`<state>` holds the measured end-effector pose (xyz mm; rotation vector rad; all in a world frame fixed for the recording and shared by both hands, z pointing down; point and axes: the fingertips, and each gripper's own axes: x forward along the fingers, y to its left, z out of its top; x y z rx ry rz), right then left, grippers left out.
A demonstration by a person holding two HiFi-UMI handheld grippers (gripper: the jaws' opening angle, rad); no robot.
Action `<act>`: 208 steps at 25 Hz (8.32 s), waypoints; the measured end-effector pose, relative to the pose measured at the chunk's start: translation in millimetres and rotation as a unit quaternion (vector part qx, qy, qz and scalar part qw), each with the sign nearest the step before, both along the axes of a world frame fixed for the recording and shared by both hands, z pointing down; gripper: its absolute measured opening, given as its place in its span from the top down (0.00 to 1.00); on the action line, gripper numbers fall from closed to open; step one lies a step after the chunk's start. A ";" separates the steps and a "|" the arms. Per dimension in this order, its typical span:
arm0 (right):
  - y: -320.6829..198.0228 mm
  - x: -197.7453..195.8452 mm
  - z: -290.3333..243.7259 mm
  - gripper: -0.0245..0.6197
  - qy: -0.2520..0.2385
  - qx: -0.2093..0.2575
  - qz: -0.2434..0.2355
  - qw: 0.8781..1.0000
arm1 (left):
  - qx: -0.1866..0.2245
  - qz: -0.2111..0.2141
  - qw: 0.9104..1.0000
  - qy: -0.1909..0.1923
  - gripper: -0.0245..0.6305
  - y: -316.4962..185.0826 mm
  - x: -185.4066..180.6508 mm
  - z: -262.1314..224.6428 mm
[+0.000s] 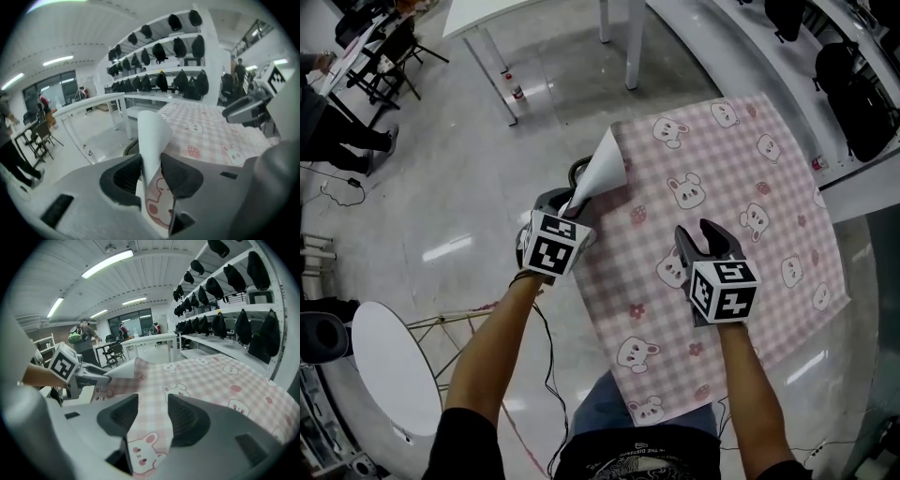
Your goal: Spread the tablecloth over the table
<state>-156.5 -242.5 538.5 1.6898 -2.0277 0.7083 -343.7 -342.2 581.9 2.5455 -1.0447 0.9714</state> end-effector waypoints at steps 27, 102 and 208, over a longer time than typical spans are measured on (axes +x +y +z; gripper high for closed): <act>8.2 -3.6 -53.6 0.65 0.004 0.027 -0.048 0.998 | 0.003 -0.117 0.987 0.107 0.62 24.9 -15.8 -70.4; 286.4 419.3 -146.8 0.65 -0.066 0.079 -0.170 0.980 | 0.090 -0.171 0.969 0.155 0.69 397.0 492.8 -203.1; 295.2 401.3 -285.0 0.96 -0.054 0.183 -0.286 0.939 | 0.163 -0.290 0.933 0.136 0.95 428.6 422.4 -307.1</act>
